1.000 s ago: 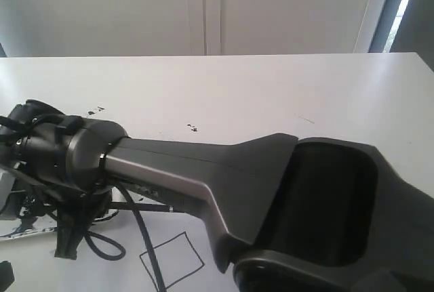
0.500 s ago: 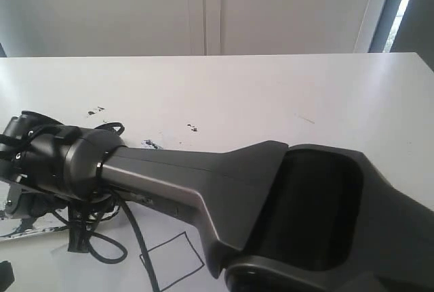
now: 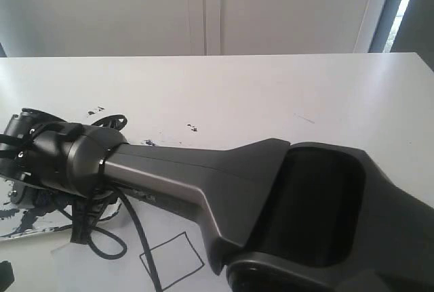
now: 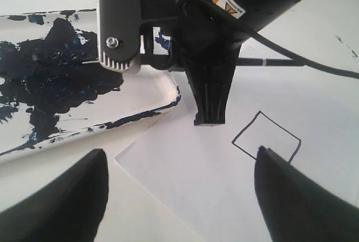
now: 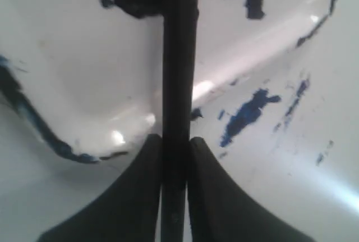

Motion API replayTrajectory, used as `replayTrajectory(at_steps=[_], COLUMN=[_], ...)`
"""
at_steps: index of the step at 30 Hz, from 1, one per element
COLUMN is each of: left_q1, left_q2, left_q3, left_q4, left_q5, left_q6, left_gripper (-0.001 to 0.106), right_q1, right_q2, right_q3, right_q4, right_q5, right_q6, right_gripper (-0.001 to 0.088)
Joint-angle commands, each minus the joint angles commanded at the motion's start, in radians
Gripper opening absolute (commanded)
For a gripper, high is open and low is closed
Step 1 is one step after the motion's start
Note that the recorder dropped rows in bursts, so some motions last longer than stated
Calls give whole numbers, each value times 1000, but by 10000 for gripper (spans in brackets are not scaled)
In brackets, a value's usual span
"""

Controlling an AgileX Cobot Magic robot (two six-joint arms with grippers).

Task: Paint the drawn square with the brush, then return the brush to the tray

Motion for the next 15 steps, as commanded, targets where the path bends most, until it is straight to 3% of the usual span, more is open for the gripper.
replayTrajectory(at_steps=[6,15], left_q1=[0,0], left_q2=[0,0], left_q3=[0,0], left_q4=[0,0], left_q5=[0,0], left_q6=[0,0], left_gripper=[749,749], right_q1=[4,-6], right_q2=[0,2], right_q3=[0,0], right_q4=[36,-103], right_q5=[4,57], right_q6=[-28,-15], right_gripper=[0,0])
